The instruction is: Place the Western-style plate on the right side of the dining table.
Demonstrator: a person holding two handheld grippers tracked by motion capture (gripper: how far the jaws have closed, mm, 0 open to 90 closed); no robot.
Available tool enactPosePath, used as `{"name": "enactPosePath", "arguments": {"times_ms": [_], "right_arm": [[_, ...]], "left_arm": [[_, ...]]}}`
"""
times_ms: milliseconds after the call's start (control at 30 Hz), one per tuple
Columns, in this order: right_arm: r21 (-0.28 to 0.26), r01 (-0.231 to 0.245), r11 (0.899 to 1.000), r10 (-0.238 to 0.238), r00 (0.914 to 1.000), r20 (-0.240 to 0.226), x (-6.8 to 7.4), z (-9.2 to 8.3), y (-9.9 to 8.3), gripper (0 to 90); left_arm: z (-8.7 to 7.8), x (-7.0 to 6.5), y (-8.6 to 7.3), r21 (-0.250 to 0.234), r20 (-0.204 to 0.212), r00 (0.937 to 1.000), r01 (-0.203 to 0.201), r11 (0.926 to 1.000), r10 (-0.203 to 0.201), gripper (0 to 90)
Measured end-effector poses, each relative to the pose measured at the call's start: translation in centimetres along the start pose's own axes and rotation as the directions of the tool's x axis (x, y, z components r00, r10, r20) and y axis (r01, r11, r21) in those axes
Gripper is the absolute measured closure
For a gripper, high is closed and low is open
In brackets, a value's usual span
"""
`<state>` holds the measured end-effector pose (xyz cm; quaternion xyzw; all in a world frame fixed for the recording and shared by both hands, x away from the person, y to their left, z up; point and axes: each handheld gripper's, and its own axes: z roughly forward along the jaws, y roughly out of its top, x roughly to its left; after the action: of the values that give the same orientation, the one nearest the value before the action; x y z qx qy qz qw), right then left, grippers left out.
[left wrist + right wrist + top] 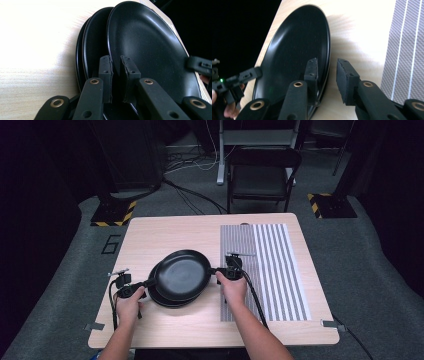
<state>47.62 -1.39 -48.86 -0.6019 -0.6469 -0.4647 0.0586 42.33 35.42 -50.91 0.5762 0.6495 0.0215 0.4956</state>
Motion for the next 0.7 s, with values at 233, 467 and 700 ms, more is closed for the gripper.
{"name": "enactPosePath", "arguments": {"times_ms": [233, 467, 700], "right_arm": [[0.022, -0.046, 0.999, 0.047, 0.9976, -0.051, 0.0, -0.4, -2.2, 69.0], [0.025, -0.081, 0.996, 0.082, 0.9954, -0.049, 0.3, 0.1, -2.7, 75.0], [0.030, -0.102, 0.994, 0.104, 0.9922, -0.068, 0.0, 0.3, -2.5, 75.9]], "left_arm": [[0.0, -0.2, -0.1, -0.005, -0.008, 1.0000, 0.002, 1.0000, -0.002, 80.4], [0.0, -0.2, -0.2, -0.009, -0.008, 0.9999, 0.010, 0.9999, -0.010, 80.4], [0.1, -0.1, -0.6, 0.001, 0.002, 0.9998, 0.019, 0.9998, -0.019, 77.8]]}}
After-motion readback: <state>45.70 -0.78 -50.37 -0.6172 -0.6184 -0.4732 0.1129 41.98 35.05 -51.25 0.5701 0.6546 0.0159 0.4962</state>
